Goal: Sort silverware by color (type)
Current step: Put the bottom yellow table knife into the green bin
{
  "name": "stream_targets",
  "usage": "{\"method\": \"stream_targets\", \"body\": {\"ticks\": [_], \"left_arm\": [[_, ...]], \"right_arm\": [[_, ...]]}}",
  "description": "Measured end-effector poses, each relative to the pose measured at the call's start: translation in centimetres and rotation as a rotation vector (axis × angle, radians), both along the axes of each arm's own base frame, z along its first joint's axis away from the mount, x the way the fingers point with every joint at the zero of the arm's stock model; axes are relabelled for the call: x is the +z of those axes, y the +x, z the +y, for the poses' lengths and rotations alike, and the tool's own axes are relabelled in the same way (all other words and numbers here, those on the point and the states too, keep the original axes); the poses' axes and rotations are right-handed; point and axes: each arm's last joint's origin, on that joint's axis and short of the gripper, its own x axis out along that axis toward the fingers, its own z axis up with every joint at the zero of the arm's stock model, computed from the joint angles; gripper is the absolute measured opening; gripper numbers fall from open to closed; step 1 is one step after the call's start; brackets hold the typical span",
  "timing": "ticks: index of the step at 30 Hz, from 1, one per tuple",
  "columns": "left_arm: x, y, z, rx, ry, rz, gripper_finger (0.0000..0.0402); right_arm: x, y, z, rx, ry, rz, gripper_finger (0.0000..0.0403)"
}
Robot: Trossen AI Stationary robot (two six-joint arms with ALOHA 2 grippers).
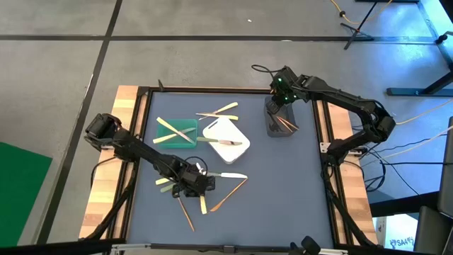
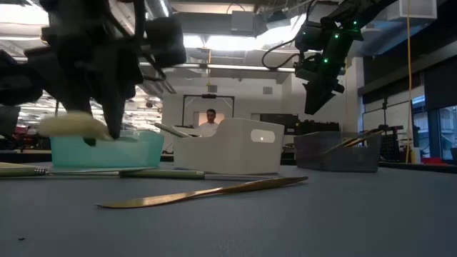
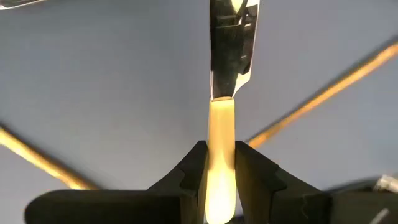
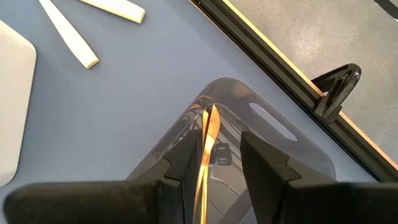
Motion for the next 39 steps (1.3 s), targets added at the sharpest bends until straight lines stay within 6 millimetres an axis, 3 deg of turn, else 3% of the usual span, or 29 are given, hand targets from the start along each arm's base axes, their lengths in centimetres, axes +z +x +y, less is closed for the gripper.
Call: {"method": "stream_targets", "body": {"ticks": [6, 13, 24, 29, 39], "left_arm": [[2.1, -0.9, 0.4, -0.068, 0.005, -0.035, 0.0060], [4.4, -3.7, 1.8, -0.093, 0.060, 0.043, 0.0060], [8.3, -8.2, 6.9, -0.159, 0.182, 0.117, 0.0060], [8.8, -9.6, 9.1, -0.225, 0.230, 0.180, 0.0060], [8.7, -10.1, 12.7, -0.404, 0.299, 0.201, 0.0060]], "right_arm": [[0.0, 0.0, 0.0, 0.000, 0.000, 0.000, 0.0111], [0.0, 0.0, 0.0, 0.000, 0.001, 0.000, 0.0111], [0.0, 0.0, 0.0, 0.000, 0.001, 0.000, 0.0111], [0.0, 0.0, 0.0, 0.000, 0.001, 0.000, 0.0111], [0.0, 0.0, 0.0, -0.001, 0.001, -0.001, 0.0111]]}}
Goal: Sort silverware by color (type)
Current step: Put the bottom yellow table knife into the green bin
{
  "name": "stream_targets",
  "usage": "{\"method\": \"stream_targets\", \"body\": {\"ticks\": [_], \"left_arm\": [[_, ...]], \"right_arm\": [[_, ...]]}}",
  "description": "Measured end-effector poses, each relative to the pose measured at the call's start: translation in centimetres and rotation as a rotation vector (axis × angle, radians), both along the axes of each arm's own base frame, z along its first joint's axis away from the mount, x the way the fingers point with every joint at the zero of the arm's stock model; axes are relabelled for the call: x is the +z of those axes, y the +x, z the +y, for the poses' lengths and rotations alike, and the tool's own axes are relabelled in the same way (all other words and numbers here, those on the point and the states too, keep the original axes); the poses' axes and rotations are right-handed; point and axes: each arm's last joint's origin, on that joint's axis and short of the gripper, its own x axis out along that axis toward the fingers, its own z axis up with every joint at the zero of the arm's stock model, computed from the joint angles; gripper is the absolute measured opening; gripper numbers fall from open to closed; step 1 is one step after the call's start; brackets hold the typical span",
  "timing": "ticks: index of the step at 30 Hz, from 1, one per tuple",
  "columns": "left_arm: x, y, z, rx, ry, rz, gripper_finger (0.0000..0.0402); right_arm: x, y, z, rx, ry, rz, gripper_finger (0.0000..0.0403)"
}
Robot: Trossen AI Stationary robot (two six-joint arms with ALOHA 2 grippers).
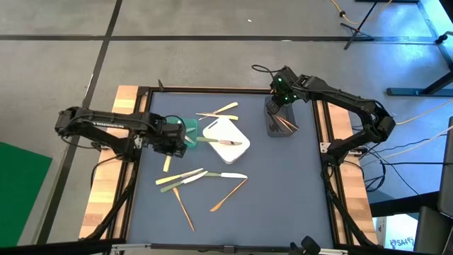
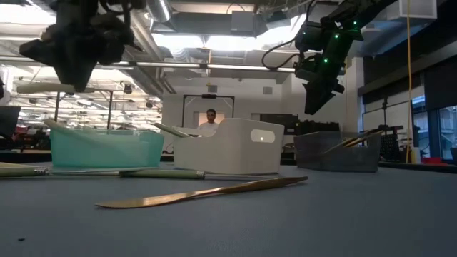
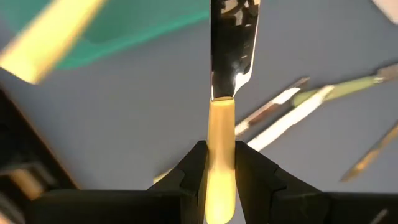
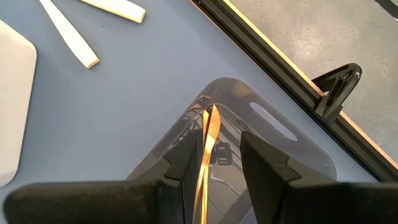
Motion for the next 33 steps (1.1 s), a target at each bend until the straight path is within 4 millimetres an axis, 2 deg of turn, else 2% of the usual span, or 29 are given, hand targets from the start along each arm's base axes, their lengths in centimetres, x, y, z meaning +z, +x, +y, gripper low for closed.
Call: {"method": "stream_targets", "body": {"ticks": [6, 15, 20, 27, 33], "left_arm": [[-0.1, -1.2, 1.4, -0.062, 0.013, 0.105, 0.0060], [-0.1, -1.5, 3.4, -0.197, 0.153, 0.122, 0.0060], [-0.1, -1.6, 4.1, -0.361, 0.246, 0.143, 0.0060], [0.0, -0.7, 5.3, -0.623, 0.373, 0.080, 0.0060], [0.1, -0.9, 5.9, -0.754, 0.442, 0.128, 0.0060]], "right_arm": [[0.0, 0.0, 0.0, 0.000, 0.000, 0.000, 0.0111], [0.0, 0.0, 0.0, 0.000, -0.001, -0.001, 0.0111], [0.0, 0.0, 0.0, 0.000, -0.001, -0.001, 0.0111], [0.0, 0.0, 0.0, 0.000, -0.002, -0.002, 0.0111], [0.0, 0.0, 0.0, 0.000, -0.002, -0.002, 0.0111]]}}
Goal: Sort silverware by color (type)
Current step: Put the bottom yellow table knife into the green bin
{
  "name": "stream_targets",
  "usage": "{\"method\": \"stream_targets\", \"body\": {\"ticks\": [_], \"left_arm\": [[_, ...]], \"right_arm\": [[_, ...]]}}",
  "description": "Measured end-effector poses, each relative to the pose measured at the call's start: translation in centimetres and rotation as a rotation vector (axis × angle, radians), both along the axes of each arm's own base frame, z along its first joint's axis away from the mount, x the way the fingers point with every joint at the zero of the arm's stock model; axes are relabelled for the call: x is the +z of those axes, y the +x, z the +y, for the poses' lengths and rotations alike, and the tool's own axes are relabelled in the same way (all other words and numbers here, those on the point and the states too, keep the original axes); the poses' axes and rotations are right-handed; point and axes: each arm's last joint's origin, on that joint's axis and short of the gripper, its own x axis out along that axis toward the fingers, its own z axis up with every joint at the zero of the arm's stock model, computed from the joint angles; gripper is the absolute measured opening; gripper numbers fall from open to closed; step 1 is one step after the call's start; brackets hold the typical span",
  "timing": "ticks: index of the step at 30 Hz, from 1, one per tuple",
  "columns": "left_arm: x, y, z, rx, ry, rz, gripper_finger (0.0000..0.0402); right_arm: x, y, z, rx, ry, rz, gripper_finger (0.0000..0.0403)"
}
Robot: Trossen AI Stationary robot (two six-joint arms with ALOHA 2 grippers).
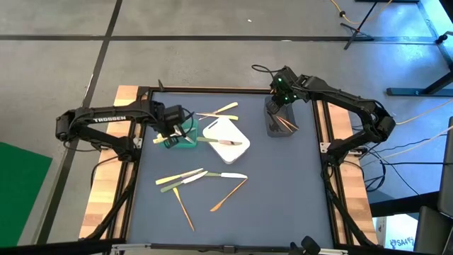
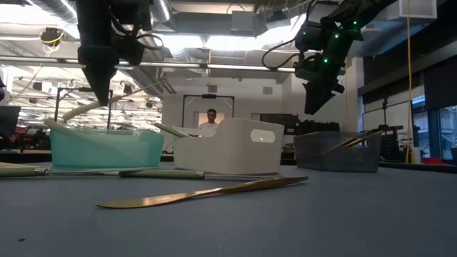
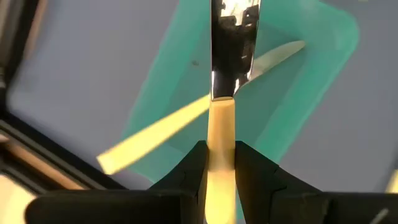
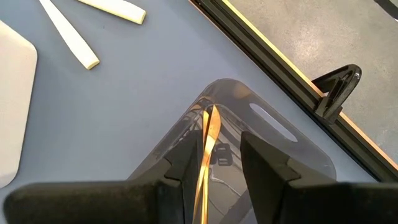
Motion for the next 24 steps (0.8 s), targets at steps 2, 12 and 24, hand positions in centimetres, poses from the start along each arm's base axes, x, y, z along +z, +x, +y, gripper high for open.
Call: {"method": "stream_targets", "body": {"ticks": [2, 12, 24], "left_arm": [[0.0, -0.1, 0.2, -0.018, 0.030, 0.018, 0.0060], [0.0, -1.0, 0.2, -0.107, 0.089, 0.168, 0.0060], [-0.3, -1.2, 0.1, -0.342, 0.074, 0.311, 0.0060]], "right_arm": [[0.0, 0.0, 0.0, 0.000, 0.000, 0.000, 0.0111], [0.0, 0.0, 0.0, 0.000, 0.000, -0.001, 0.0111], [0.0, 0.0, 0.0, 0.000, -0.001, -0.001, 0.0111]]}}
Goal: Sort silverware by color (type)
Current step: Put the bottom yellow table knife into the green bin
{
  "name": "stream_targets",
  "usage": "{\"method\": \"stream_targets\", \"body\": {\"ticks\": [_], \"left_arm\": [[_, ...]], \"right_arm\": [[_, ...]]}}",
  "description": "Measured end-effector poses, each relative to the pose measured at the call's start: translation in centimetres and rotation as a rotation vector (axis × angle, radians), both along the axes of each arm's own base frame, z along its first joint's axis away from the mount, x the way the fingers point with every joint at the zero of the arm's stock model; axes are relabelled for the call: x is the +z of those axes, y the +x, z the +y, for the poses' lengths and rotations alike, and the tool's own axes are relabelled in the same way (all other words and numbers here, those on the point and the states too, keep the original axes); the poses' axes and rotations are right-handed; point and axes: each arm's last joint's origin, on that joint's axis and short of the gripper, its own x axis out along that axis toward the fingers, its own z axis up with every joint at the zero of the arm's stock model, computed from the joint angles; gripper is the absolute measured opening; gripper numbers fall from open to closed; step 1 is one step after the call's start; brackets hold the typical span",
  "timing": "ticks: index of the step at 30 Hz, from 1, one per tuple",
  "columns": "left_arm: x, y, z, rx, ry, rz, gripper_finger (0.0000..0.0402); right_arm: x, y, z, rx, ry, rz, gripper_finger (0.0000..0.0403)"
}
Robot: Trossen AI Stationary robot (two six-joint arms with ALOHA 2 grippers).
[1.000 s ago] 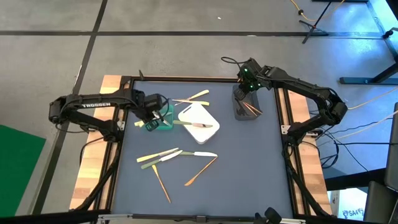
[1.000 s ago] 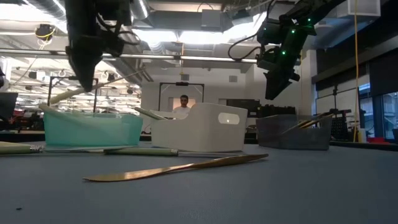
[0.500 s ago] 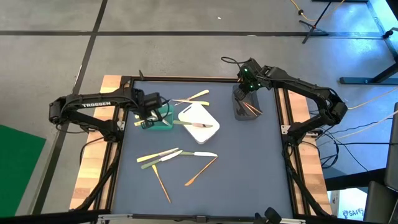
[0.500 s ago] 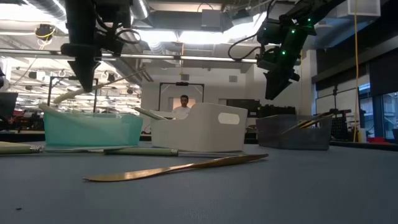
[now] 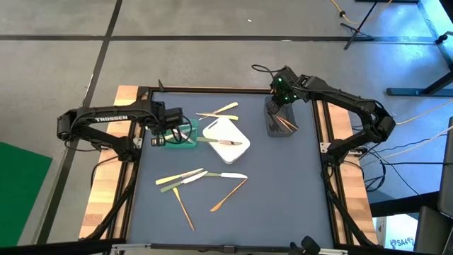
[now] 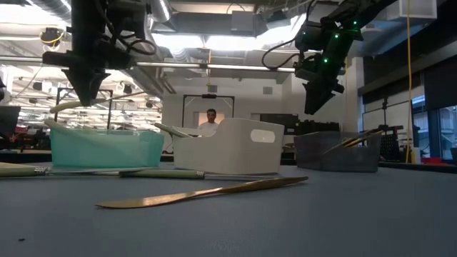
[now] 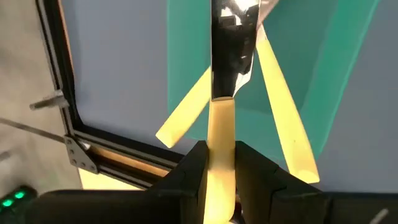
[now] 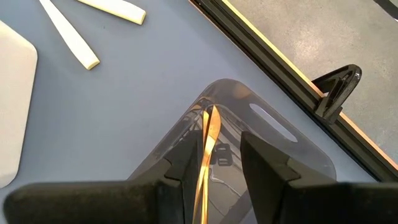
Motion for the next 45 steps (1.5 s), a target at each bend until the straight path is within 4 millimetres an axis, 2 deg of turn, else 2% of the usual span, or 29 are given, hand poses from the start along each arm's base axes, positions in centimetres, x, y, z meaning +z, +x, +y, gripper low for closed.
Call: {"method": "stream_targets", "body": {"ticks": [11, 19, 26, 45], "left_arm": [[-2.4, 1.3, 0.5, -0.050, -0.034, 0.226, 0.0060], [-3.5, 1.9, 0.8, -0.058, -0.038, 0.310, 0.0060], [-4.7, 2.5, 1.0, -0.175, -0.074, 0.419, 0.0060], [-7.0, 3.6, 1.5, -0.189, -0.071, 0.547, 0.0077]], "right_arm": [[0.0, 0.0, 0.0, 0.000, -0.001, -0.001, 0.0111], [0.0, 0.1, 0.0, 0.000, -0.005, -0.007, 0.0111], [0.0, 0.1, 0.0, 0.001, -0.005, -0.007, 0.0111], [0.0, 0.1, 0.0, 0.000, -0.005, -0.006, 0.0111]]}}
